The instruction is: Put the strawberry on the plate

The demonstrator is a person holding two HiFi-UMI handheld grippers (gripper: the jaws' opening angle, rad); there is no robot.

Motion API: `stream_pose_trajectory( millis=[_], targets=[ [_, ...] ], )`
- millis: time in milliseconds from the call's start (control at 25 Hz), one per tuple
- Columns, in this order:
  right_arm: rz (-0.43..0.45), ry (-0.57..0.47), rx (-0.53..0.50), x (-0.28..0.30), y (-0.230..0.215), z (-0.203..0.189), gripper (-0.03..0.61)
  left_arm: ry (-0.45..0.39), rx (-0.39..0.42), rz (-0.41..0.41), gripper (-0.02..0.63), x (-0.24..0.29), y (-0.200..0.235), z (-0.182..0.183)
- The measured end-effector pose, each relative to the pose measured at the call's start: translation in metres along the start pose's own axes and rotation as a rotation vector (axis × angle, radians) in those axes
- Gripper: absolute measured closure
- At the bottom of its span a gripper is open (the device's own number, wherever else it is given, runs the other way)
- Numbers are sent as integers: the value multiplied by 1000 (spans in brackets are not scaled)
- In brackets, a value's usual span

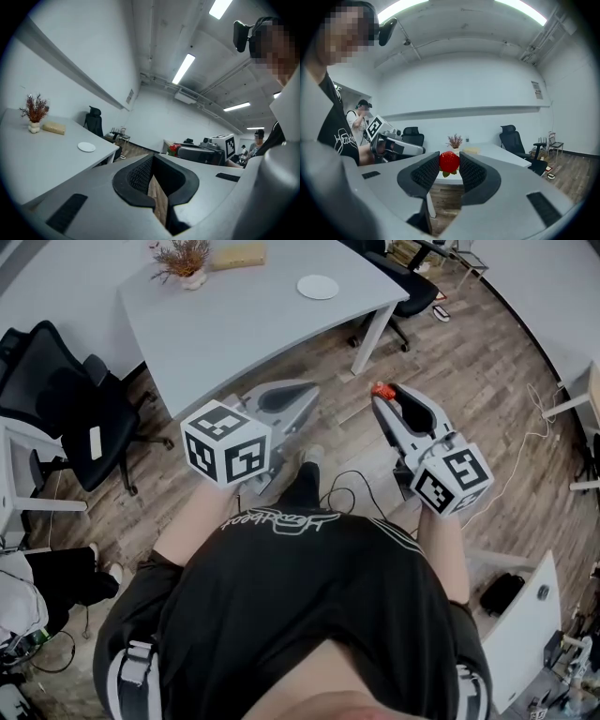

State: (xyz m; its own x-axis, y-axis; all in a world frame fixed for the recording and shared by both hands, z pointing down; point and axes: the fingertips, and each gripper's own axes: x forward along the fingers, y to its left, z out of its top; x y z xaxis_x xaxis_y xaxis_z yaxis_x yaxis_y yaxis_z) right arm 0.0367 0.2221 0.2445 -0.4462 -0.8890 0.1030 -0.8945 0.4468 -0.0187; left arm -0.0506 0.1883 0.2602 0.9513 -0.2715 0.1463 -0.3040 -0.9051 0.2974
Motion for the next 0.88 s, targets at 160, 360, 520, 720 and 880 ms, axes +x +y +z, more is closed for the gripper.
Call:
stream_pose_trajectory(
  millis=[160,360,520,720,880],
  targets=[
    [5,14,9,26,-20,-2,454,0,-16,6,606,15,29,6],
    [7,19,21,61,-54,-3,454,3,-26,11,606,41,69,18],
    [3,19,47,92,-87,-5,454,25,-36,15,606,67,105,25],
    [12,43,75,146,-134,-8,454,52,-64,26,606,103,162,40],
    [17,56,96,191,-173,-3,454,71,-86,37,606,133,210,57]
  ],
)
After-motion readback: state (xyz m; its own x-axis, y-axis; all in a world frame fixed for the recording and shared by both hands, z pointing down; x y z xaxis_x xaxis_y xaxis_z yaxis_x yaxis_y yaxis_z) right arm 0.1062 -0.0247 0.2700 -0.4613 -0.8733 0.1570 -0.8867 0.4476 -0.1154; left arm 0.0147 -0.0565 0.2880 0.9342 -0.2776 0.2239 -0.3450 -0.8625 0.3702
